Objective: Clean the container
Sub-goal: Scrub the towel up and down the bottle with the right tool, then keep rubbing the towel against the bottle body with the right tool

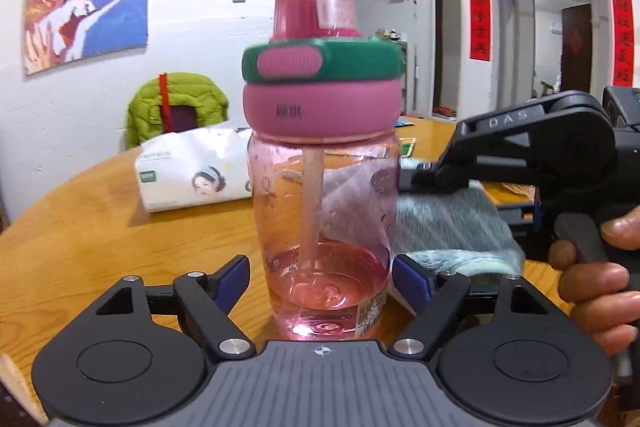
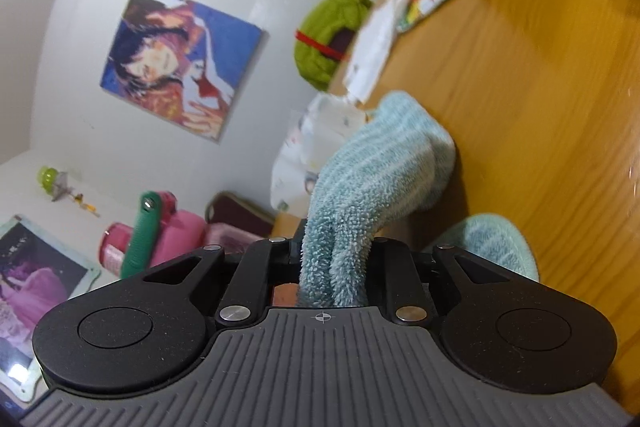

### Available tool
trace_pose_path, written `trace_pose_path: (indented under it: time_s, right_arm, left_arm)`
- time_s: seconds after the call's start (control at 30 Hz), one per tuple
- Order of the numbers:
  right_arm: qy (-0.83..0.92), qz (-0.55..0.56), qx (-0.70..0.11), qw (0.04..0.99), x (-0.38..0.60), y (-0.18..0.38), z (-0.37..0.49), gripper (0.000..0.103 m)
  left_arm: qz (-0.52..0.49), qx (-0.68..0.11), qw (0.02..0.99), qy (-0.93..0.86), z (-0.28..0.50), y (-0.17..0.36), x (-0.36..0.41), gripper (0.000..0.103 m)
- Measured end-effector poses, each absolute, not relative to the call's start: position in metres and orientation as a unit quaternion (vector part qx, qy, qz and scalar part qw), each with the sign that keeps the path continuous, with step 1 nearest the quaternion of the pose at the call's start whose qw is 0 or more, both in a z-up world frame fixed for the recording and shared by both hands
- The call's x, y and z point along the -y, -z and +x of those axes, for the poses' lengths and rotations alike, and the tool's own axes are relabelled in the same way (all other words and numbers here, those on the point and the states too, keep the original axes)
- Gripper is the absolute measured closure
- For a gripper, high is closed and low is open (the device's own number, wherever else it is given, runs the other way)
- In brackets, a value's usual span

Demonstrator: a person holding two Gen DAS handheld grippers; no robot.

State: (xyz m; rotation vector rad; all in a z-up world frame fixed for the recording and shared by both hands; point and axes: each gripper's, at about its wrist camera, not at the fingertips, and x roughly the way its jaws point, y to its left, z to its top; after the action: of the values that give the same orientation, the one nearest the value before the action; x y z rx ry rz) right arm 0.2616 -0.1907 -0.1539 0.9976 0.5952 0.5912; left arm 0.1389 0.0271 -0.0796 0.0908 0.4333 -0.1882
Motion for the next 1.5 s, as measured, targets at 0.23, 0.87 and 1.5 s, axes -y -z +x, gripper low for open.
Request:
trace_pose_path:
  time_s: [0.23,0.87,1.5]
  right_arm:
    - [-0.294,0.451,-0.277,0.796,0.187,0.148,0.269,0.08]
    - [-0.363,0.549,-0.197,0.727,0.218,0.145,0.244,0.08]
    - [-0.377,0.587,-0.249,0.672,0.198,0.166,0.258,0.079]
  left_arm:
    - [0.067,-0.211,0.969,0.108,0.136,0.085,-0.02,0.025]
    - [0.049,-0.202,0.969,0.135,0.151,0.087,-0.031,0.033]
    - [0.051,-0.2,0.97,0.131,0.15,0.087,-0.03,0.033]
